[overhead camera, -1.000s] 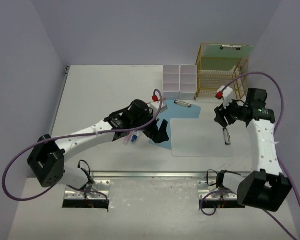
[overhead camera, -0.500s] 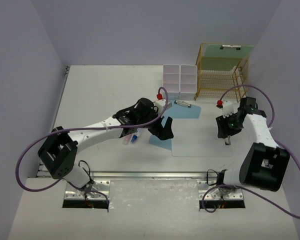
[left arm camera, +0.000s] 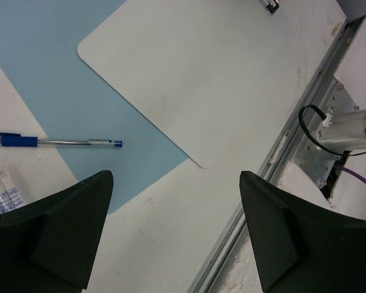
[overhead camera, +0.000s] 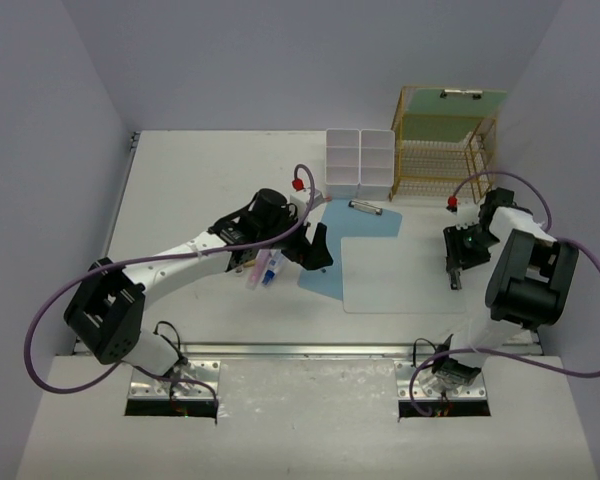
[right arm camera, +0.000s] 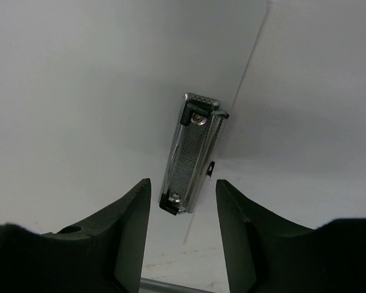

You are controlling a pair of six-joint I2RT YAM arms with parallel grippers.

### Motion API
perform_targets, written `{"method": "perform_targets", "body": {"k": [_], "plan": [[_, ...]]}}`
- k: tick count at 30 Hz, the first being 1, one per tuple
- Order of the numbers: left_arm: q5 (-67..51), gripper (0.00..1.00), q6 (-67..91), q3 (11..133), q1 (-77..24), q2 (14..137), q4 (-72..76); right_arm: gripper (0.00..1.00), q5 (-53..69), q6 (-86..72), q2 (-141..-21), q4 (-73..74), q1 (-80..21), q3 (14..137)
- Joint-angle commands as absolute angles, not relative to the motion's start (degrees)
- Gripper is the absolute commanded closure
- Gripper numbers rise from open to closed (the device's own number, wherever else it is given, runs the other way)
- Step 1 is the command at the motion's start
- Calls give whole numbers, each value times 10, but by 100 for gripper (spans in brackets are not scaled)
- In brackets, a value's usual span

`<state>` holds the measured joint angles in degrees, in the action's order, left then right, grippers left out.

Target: Organize the desk

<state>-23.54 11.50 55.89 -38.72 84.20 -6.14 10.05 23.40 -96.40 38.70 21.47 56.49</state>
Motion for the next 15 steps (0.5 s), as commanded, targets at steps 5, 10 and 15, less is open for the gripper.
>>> {"method": "perform_targets", "body": {"k": [5, 10, 15], "plan": [[-256, 18, 121, 554, -368, 824, -28, 52, 97, 190, -1004, 359, 215, 582], [-257, 17, 120, 551, -362, 827, -27, 52, 76, 201, -1006, 328, 215, 552], [-257, 17, 122, 551, -359, 830, -27, 61, 64, 207, -1017, 297, 215, 534]]}}
